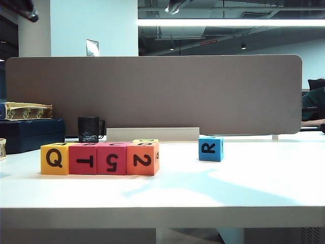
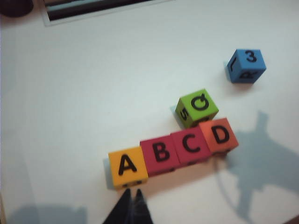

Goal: Select the appropriate blocks from the scattered letter blocks on the table and arrange them in a row to spell out "ABCD".

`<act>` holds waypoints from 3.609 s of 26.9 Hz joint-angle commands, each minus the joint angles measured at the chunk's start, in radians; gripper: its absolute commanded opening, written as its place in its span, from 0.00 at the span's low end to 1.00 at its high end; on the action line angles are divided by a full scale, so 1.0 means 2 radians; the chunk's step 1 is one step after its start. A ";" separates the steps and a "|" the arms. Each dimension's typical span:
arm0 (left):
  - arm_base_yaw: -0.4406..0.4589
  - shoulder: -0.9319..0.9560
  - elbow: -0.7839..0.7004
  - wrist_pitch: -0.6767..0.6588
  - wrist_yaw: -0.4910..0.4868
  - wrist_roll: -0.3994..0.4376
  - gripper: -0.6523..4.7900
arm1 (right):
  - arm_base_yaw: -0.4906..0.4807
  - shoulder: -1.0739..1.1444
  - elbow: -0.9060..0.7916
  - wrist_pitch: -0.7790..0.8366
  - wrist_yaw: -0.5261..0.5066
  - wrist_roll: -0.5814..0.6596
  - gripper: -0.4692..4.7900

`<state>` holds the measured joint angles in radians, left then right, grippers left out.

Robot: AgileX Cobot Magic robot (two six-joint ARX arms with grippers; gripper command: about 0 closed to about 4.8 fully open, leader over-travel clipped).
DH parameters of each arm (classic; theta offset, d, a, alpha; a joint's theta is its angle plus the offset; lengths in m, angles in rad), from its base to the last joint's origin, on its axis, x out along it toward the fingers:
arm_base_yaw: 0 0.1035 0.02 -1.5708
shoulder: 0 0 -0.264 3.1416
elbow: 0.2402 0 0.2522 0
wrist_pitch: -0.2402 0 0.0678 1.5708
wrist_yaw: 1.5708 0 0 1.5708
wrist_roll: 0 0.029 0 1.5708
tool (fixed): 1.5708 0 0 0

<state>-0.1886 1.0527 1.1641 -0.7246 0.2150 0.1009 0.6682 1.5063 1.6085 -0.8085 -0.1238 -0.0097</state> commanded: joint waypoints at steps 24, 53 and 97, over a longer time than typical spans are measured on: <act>0.000 -0.181 -0.175 -0.009 -0.001 -0.002 0.11 | 0.019 -0.030 0.001 -0.130 0.020 -0.001 0.09; 0.001 -0.307 -0.394 0.333 -0.098 -0.034 0.11 | 0.018 -0.030 0.001 -0.129 0.020 -0.001 0.09; 0.094 -0.525 -0.577 0.266 -0.106 -0.070 0.11 | 0.018 -0.030 0.001 -0.129 0.020 -0.001 0.09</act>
<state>0.0013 0.0025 0.0090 -0.1791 -0.0002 -0.0319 0.7036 1.4498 1.6070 -1.0740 -0.0814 -0.0093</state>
